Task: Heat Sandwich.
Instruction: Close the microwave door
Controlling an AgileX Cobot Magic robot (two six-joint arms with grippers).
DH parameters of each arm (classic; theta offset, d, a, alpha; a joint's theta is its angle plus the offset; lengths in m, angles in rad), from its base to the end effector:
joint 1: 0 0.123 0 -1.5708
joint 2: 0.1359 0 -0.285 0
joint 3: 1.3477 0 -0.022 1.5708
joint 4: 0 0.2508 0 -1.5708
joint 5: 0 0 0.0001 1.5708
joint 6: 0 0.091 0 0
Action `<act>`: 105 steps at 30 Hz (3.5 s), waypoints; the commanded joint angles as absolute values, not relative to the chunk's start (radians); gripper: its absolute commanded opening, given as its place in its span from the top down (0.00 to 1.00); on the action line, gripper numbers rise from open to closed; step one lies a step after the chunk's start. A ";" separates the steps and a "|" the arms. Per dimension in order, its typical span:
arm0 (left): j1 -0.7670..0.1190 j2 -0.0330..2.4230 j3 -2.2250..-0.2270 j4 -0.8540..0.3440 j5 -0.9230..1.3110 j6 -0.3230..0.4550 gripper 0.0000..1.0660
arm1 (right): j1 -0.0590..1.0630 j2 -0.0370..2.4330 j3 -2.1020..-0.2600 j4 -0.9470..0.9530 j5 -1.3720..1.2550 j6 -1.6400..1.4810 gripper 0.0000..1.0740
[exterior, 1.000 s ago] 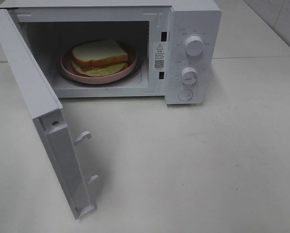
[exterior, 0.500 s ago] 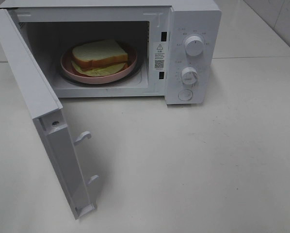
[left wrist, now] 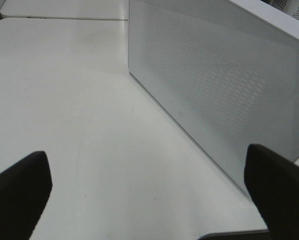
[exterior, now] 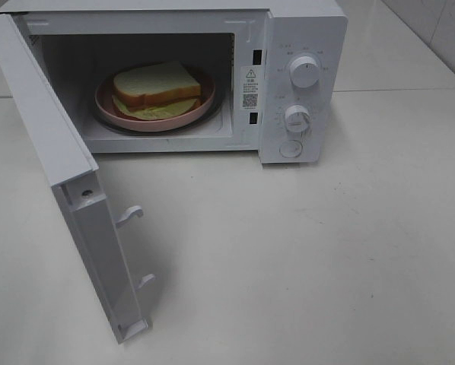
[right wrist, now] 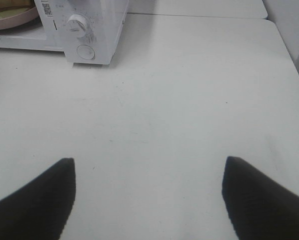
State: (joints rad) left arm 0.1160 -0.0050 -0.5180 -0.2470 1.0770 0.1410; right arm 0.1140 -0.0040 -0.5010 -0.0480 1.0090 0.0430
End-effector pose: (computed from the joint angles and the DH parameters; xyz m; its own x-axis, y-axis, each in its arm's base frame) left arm -0.0075 -0.0206 0.2829 -0.4336 -0.0289 -0.9006 0.0888 0.9933 -0.0745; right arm -0.0031 -0.0041 0.2819 -0.4030 -0.0286 -0.9147 -0.0698 0.9976 -0.0005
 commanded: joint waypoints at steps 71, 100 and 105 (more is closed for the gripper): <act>0.117 0.803 -0.304 -0.302 -0.091 0.208 1.00 | 0.107 -0.031 -0.499 -0.045 0.993 0.034 0.31; 0.108 1.409 -0.294 0.444 -0.910 -0.284 1.00 | 0.107 -0.031 -0.499 -0.045 0.993 0.034 0.31; 0.050 1.469 -0.312 0.429 -0.930 -0.266 1.00 | 0.107 -0.031 -0.499 -0.045 0.993 0.034 0.31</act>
